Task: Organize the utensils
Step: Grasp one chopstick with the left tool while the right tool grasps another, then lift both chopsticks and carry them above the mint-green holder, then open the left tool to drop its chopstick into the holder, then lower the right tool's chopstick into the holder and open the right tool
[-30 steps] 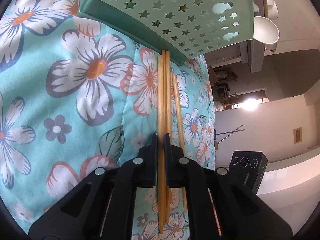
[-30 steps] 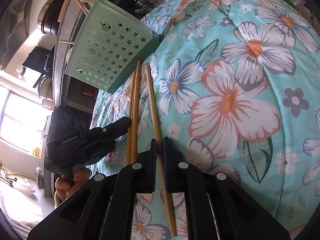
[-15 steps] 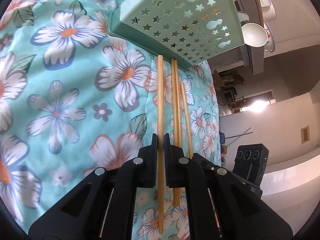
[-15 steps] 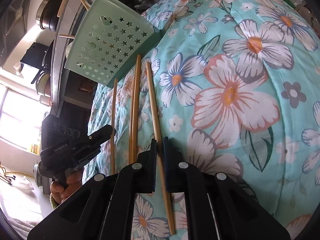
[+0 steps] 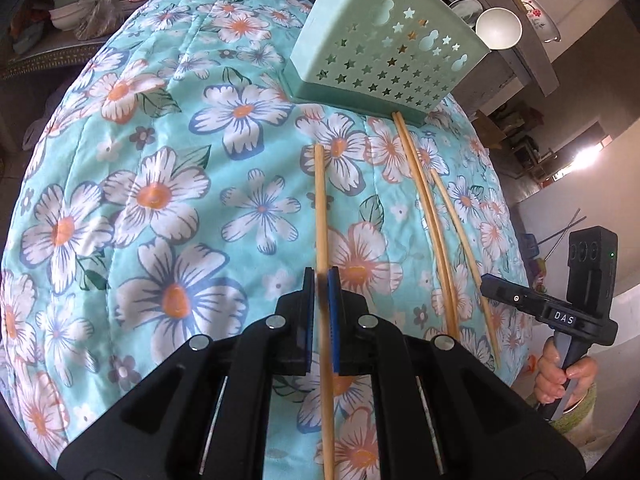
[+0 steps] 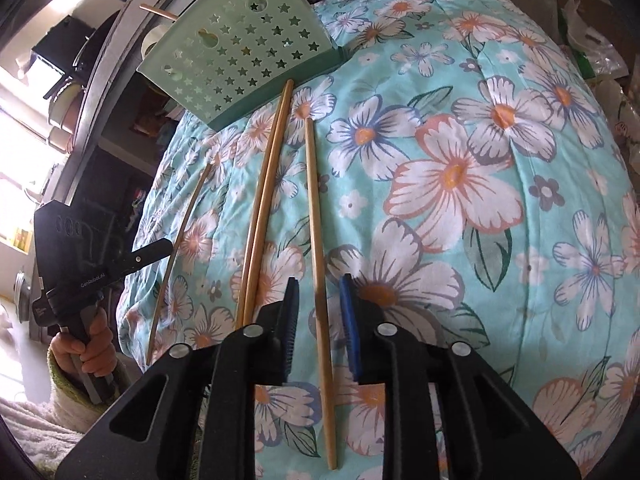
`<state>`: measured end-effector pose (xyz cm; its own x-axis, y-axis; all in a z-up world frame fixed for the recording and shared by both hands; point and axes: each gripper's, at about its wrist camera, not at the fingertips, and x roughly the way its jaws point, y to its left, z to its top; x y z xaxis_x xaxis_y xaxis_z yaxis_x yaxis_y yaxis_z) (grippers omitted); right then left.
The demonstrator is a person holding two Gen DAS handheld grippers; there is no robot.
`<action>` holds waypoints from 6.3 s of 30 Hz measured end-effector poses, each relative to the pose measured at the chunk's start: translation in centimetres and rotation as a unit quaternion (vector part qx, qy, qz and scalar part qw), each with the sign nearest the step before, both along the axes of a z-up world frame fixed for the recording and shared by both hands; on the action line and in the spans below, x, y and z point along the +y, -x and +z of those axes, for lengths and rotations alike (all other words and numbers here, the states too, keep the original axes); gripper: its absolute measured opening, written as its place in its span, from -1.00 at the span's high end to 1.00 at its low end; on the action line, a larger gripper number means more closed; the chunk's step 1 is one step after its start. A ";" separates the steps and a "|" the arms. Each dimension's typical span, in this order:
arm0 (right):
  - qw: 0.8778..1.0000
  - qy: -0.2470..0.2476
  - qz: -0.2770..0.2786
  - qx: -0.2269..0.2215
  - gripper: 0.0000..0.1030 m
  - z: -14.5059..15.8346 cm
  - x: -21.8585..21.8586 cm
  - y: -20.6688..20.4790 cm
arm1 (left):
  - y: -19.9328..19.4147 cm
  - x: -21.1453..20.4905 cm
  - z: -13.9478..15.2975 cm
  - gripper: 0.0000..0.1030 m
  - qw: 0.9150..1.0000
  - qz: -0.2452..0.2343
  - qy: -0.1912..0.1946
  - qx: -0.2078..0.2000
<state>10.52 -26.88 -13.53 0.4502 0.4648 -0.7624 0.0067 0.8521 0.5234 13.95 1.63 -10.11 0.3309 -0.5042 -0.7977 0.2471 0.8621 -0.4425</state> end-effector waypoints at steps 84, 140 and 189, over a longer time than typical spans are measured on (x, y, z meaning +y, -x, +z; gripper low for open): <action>0.960 0.042 -0.055 -0.270 0.87 18.9 -3.2 -1.0 | -2.2 -1.5 23.6 0.89 0.942 0.013 0.076 -0.328; 0.970 0.045 -0.039 -0.234 0.86 17.2 -2.0 -3.2 | -10.7 -1.9 19.7 0.29 0.929 0.097 0.067 -0.352; 0.877 0.207 -0.036 -0.432 0.86 26.3 10.4 -23.1 | -2.9 1.9 8.1 -0.28 0.970 0.085 -0.034 -0.223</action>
